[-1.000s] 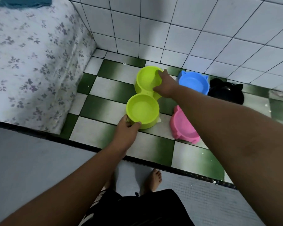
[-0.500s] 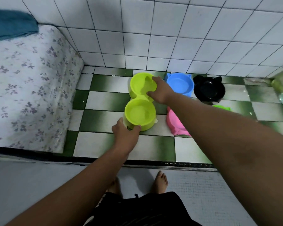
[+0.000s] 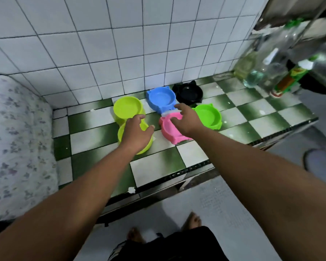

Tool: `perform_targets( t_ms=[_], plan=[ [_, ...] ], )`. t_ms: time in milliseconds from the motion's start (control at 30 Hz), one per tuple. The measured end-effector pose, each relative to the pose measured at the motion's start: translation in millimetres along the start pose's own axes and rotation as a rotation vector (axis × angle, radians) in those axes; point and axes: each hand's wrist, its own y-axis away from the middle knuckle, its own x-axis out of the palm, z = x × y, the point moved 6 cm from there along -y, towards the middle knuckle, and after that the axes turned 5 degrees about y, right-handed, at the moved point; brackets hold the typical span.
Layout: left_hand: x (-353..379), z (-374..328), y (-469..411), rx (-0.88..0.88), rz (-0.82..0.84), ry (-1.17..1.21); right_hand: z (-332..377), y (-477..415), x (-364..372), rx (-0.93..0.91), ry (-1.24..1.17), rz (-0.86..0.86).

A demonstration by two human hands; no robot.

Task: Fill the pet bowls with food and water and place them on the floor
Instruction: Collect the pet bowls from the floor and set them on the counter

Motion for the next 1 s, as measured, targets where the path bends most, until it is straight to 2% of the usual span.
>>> perform_targets(
  t_ms=[333,733,1000],
  plan=[
    [54.1,-38.5,24.1,0.044,0.047,-0.011,-63.9,32.1,-36.4,0.067,-0.101,-0.063],
    [164.7,-90.6,46.1,0.022,0.003,0.013,-162.8,28.8,-112.0,0.020,-0.190,-0.089],
    [188.3,-99.1,51.3,0.005,-0.007,-0.008,-192.9,25.9,-115.3,0.038,-0.251,-0.034]
  ],
)
